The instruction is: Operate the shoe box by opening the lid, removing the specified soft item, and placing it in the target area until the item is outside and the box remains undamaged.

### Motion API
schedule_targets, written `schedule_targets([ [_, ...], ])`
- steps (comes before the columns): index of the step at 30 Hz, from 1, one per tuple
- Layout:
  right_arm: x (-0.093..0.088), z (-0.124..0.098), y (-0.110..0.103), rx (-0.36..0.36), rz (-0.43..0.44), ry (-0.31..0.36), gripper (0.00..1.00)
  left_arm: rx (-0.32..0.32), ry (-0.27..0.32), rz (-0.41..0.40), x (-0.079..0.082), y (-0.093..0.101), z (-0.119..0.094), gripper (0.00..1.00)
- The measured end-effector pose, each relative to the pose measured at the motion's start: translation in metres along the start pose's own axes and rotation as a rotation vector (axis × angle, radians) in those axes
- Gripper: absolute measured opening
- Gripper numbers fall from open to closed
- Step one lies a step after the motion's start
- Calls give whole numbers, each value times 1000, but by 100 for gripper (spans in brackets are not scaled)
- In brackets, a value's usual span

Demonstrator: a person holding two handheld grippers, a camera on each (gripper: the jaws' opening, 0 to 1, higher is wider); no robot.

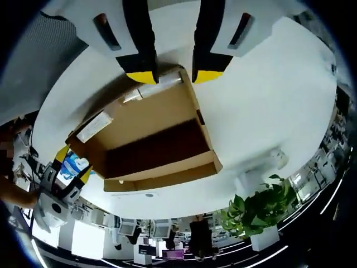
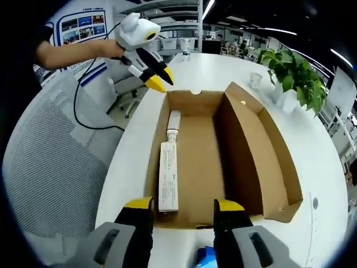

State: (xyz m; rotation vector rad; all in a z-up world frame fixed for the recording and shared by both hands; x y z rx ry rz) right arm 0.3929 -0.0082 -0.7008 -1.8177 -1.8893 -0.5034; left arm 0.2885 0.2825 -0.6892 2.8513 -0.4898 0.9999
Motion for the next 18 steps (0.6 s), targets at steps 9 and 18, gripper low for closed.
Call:
schedule_targets([
  [9, 8, 21, 1, 45, -30, -40, 40, -10, 36, -84, -5, -3, -1, 17],
  [18, 7, 43, 1, 86, -28, -81, 38, -10, 49, -124, -11, -8, 7, 7],
])
Point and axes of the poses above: the point that each gripper's makers call its tool centre point, and the gripper's own axes: z roughly forward along the fingers, y roughly to its right, x roughly out of its top, the point moved 8 cm from there along -z, roughly backward along the fingers, and after that the axes turned 3 degrees about z, right-handed, at the moved point
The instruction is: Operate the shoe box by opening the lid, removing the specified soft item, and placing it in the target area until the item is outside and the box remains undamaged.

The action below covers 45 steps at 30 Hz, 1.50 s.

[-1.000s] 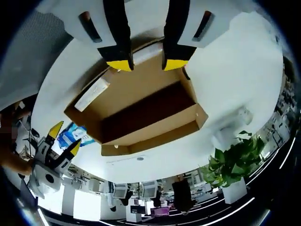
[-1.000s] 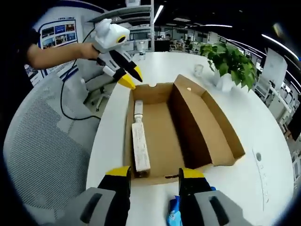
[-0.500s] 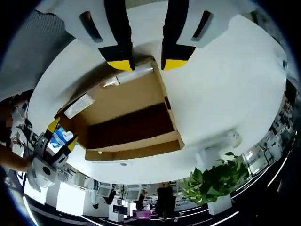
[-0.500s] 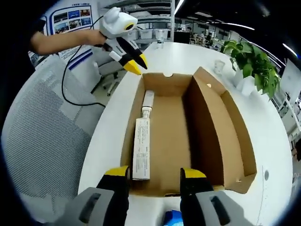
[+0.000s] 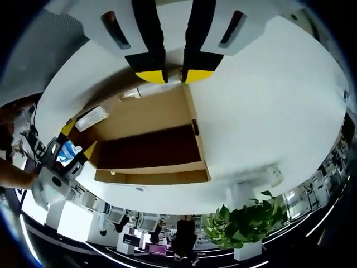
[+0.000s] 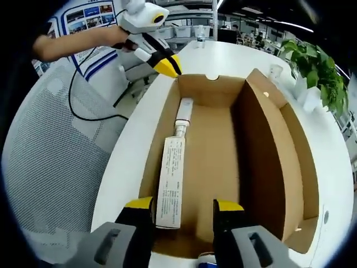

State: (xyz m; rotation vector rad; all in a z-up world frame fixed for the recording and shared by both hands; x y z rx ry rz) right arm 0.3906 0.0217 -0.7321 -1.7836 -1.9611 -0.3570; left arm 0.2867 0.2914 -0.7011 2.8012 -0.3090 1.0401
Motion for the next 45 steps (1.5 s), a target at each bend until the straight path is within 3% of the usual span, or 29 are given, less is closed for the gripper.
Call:
schedule_targets([
  [5, 2, 6, -2, 10, -4, 1, 33, 10, 9, -7, -1, -4, 1, 0],
  [14, 4, 11, -13, 14, -30, -11, 15, 10, 2, -12, 0, -4, 1, 0],
  [30, 8, 0, -15, -52, -58, 10, 14, 19, -9, -6, 1, -2, -1, 3],
  [45, 17, -43, -12, -137, -88, 101, 13, 28, -32, -15, 3, 1, 7, 5],
])
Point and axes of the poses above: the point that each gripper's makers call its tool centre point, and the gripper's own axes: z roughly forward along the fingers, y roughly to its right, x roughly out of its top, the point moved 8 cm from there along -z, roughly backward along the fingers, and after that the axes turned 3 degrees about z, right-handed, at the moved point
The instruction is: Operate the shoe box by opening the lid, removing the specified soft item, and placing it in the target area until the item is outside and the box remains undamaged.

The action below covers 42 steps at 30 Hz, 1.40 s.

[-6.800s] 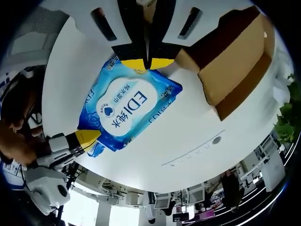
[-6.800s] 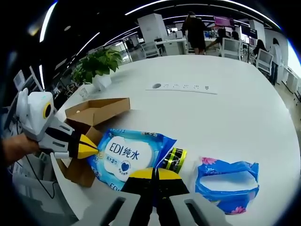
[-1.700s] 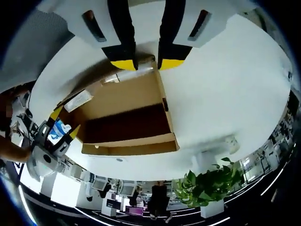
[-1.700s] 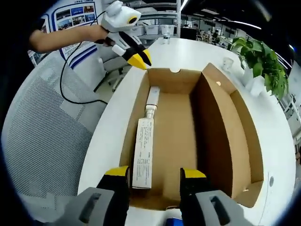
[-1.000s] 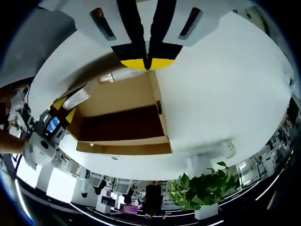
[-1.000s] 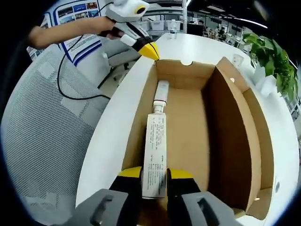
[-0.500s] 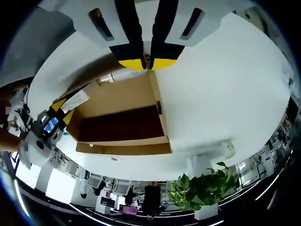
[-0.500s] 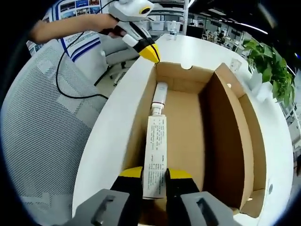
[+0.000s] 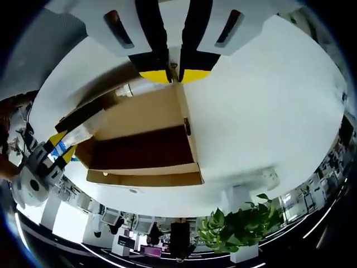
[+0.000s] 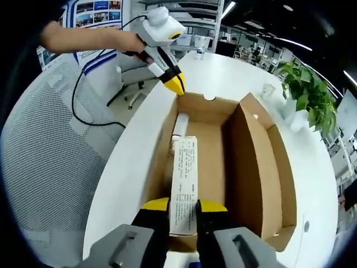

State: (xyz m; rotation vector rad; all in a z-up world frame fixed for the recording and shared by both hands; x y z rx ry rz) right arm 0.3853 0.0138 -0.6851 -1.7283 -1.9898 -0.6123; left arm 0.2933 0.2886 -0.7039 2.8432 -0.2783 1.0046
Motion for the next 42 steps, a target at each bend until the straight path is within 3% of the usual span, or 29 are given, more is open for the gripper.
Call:
schedule_targets([
  [15, 12, -59, 15, -56, 6, 85, 13, 12, -32, 11, 0, 4, -1, 4],
  [21, 9, -85, 20, -78, -5, 90, 13, 14, -46, 25, 1, 5, -1, 4],
  [33, -12, -128, 24, -111, -13, 90, 13, 15, -61, 35, 1, 4, 0, 4],
  [42, -38, -157, 26, -154, 2, 87, 13, 18, -64, 34, 2, 5, 0, 4],
])
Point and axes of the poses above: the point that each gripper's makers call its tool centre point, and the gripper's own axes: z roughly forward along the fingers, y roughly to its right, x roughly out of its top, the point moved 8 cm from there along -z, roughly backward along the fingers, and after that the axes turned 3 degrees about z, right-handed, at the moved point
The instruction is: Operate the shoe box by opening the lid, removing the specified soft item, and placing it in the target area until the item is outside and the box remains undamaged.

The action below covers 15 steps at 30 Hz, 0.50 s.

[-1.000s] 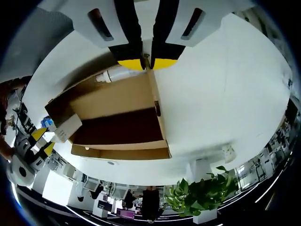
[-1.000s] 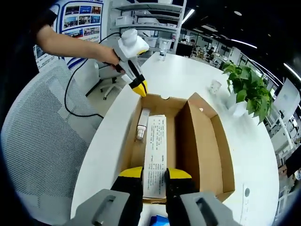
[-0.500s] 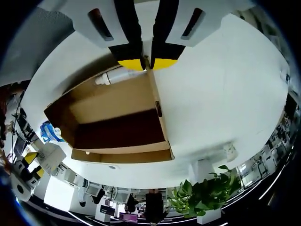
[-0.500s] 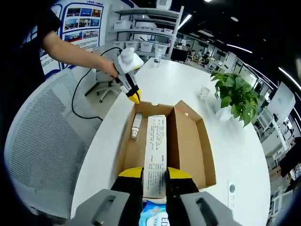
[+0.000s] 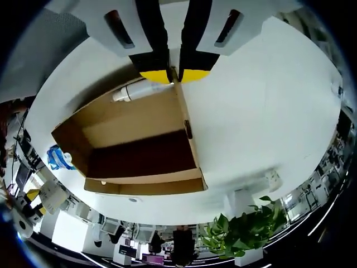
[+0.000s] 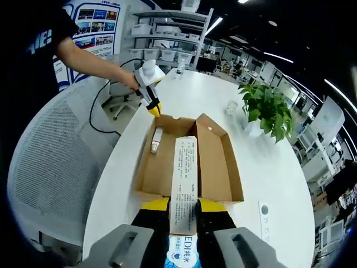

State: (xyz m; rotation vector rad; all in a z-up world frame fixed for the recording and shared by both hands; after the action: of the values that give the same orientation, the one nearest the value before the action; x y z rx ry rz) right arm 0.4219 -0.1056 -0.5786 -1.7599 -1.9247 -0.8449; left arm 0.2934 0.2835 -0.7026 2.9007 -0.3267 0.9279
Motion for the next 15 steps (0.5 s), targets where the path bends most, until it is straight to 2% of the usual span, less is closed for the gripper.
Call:
schedule_targets([
  [15, -44, -35, 10, -46, 3, -44, 13, 7, -12, 7, 1, 2, 1, 3],
])
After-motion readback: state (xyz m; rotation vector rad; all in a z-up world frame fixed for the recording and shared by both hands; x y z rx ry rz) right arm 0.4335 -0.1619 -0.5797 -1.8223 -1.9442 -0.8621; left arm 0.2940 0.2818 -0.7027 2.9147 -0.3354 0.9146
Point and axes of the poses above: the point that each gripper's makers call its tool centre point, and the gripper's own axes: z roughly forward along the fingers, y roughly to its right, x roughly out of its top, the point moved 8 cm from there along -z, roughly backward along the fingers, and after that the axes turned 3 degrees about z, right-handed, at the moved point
